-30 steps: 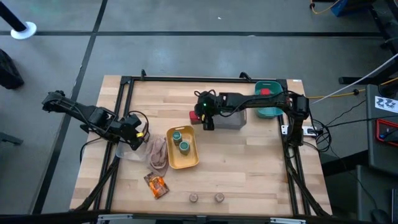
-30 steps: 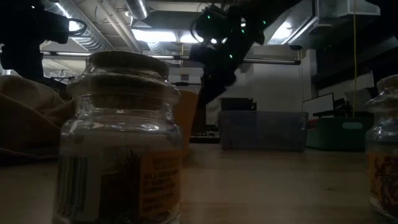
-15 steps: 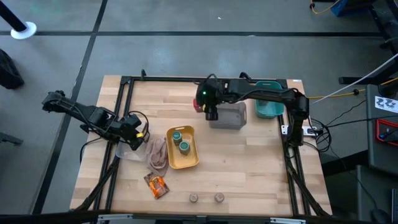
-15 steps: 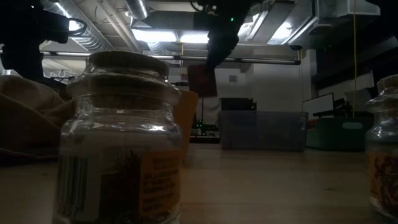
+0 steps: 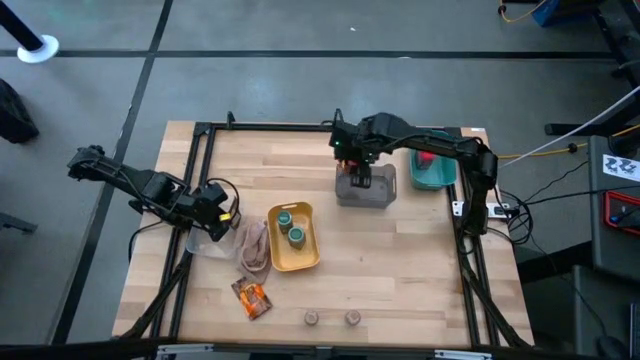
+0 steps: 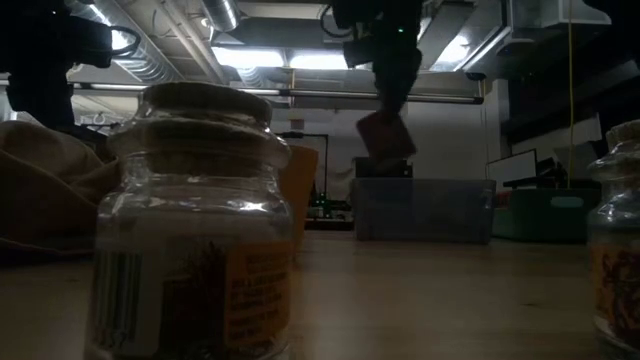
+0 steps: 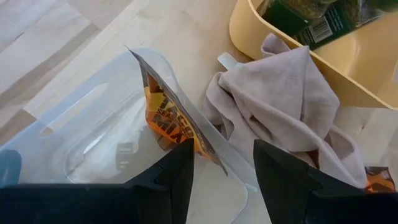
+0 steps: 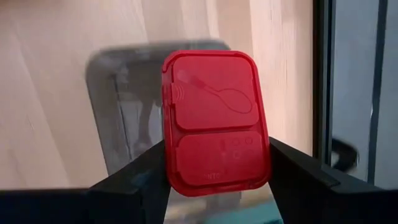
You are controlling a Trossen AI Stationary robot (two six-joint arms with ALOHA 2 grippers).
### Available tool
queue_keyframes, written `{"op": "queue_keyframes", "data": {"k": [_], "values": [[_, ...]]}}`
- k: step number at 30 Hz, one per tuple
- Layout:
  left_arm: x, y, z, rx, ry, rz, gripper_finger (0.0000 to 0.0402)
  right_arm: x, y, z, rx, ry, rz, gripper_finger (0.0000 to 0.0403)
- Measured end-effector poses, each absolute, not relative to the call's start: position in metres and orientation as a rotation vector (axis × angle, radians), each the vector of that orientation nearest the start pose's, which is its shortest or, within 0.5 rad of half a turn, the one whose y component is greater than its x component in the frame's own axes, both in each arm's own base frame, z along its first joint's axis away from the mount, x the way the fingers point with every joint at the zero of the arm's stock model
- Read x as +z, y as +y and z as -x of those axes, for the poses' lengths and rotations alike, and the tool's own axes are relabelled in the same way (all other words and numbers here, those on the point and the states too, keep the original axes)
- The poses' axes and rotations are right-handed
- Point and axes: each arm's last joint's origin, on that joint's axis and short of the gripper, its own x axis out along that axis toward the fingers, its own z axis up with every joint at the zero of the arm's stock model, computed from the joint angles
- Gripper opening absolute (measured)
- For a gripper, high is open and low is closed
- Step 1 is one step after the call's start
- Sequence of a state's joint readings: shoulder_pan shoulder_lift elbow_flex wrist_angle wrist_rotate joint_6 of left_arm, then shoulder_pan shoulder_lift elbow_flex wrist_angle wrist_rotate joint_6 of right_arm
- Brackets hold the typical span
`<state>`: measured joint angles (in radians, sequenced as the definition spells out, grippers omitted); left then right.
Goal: Sort spices by type
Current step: Put the red seasoning can into the green bin
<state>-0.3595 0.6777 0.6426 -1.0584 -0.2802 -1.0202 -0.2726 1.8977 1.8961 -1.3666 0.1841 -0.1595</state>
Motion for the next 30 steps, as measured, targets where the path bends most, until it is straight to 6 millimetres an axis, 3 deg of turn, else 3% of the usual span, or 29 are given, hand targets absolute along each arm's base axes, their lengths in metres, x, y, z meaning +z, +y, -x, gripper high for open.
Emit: {"op": "queue_keyframes", "data": {"k": [8, 18, 24, 30], "values": [[0.236, -0.029, -0.101, 0.454, 0.944, 0.571, 0.0150, 0.337, -0.118, -0.322, -0.406, 1.483, 0.003, 0.0224], [0.236, -0.029, -0.101, 0.458, 0.940, 0.565, 0.0150, 0.375, -0.117, -0.273, -0.695, 1.385, -0.066, 0.0224], [0.236, -0.029, -0.101, 0.460, 0.938, 0.562, 0.0150, 0.369, -0.104, -0.237, -0.778, 1.398, -0.080, 0.0224], [0.236, -0.029, -0.101, 0.451, 0.941, 0.542, 0.0150, 0.359, -0.097, -0.184, -1.010, 1.325, -0.156, 0.0224]]}}
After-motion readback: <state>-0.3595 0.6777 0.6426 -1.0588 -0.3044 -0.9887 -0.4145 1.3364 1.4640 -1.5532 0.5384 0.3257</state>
